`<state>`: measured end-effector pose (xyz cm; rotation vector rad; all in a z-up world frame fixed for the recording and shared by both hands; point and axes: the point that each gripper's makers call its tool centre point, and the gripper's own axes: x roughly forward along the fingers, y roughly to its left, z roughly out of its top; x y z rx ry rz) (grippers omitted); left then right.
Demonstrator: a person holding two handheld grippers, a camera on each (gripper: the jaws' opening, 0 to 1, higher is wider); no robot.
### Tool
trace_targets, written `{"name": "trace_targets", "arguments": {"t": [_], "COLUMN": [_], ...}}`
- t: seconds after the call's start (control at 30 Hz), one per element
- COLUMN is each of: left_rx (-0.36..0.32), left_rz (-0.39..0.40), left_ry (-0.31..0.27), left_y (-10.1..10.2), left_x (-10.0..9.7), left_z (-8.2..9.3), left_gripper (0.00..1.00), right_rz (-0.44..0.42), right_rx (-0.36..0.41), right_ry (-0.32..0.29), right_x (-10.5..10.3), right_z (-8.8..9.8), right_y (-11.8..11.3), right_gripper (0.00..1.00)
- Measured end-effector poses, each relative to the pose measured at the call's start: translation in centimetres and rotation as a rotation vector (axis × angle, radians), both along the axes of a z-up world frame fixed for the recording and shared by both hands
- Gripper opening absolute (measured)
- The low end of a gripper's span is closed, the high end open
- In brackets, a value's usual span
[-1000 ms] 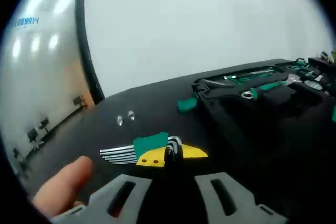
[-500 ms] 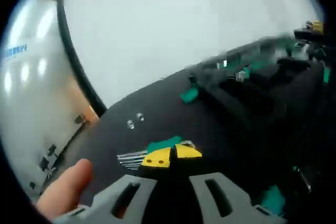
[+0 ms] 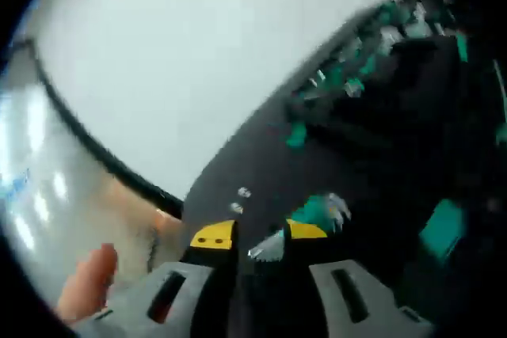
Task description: Pick up the tools and put them into their designated positions in the toolbox.
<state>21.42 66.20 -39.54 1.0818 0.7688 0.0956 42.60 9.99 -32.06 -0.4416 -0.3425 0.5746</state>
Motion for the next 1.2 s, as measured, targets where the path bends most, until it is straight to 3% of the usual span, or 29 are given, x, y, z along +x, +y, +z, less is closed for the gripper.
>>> {"name": "trace_targets", "arguments": {"t": [0.07, 0.13, 0.23, 0.33, 0.4, 0.5, 0.57, 0.67, 0.9, 1.03, 1.2], "left_rx": [0.167, 0.225, 0.213, 0.273, 0.260, 0.219, 0.208, 0.210, 0.347, 0.399, 0.407], "left_rz": [-0.100, -0.158, -0.170, -0.256, -0.258, -0.262, -0.251, -0.196, -0.198, -0.242, -0.279], "left_ry": [0.156, 0.178, 0.164, 0.234, 0.242, 0.228, 0.202, 0.110, 0.018, 0.029, 0.049], "left_y": [0.0, -0.3, -0.5, -1.1, -1.1, -0.9, -1.0, -0.9, -0.2, -0.8, -0.9], "left_x": [-0.5, -0.1, 0.6, 1.3, 1.2, 1.0, 0.7, 0.9, 2.1, 2.9, 3.6], "left_z": [-1.5, -1.9, -2.1, -2.4, -2.6, -3.2, -3.5, -2.9, -2.5, -2.5, -2.3], "left_gripper": [0.38, 0.33, 0.31, 0.27, 0.22, 0.13, 0.13, 0.14, 0.17, 0.18, 0.18], "right_rz": [-0.004, -0.005, -0.002, -0.004, -0.007, -0.011, -0.011, -0.012, -0.008, -0.011, -0.013], "right_rx": [0.007, 0.006, -0.005, -0.019, -0.023, -0.020, -0.014, -0.011, -0.023, -0.018, -0.023], "right_ry": [0.002, 0.005, 0.003, 0.001, 0.000, 0.001, 0.002, 0.003, 0.001, 0.002, 0.002], "right_x": [0.1, 0.2, 0.1, 0.1, 0.1, 0.2, 0.2, 0.3, 0.3, 0.3, 0.2], "right_z": [0.0, 0.0, -0.2, -0.3, -0.3, -0.3, -0.3, -0.3, -0.4, -0.4, -0.4], "right_y": [-0.1, -0.1, 0.0, 0.2, 0.2, 0.1, 0.0, 0.0, 0.2, 0.1, 0.1], "right_gripper": [0.08, 0.08, 0.08, 0.08, 0.08, 0.08, 0.08, 0.08, 0.08, 0.08, 0.08]}}
